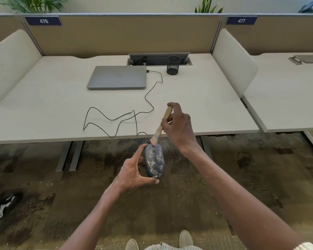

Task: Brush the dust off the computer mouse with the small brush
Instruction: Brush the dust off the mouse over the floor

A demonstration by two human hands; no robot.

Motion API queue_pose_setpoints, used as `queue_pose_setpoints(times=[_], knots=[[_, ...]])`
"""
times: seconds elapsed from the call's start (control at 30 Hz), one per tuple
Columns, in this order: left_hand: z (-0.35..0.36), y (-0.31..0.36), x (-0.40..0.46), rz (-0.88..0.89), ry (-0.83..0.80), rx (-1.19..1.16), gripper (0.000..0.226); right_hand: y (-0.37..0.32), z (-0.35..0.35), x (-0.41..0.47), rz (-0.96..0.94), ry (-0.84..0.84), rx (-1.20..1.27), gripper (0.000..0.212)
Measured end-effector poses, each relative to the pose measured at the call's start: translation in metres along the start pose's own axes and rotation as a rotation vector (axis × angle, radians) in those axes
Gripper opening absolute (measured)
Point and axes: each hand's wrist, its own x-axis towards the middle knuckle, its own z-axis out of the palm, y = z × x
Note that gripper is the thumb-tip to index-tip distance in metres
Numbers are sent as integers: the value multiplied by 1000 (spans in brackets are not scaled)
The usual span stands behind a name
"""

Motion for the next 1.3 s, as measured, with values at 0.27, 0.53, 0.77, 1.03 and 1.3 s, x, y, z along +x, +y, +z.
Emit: queue_pose_setpoints(times=[0.27, 0.53, 0.77, 1.03, 1.3], knots=[[-3, 2, 0, -1, 16, 8, 129, 11, -9, -2, 30, -37, -77, 51], [-2, 2, 3, -3, 15, -3, 129, 7, -11, -2, 13, 28, -4, 49], [-4, 2, 3, 4, 47, -16, 126, 9, -3, -12, 26, 6, 22, 51], [-6, 0, 2, -2, 57, -28, 126, 19, -11, -17, 50, 38, -32, 49], [-3, -1, 1, -1, 20, -17, 128, 9, -2, -19, 14, 51, 51, 50]])
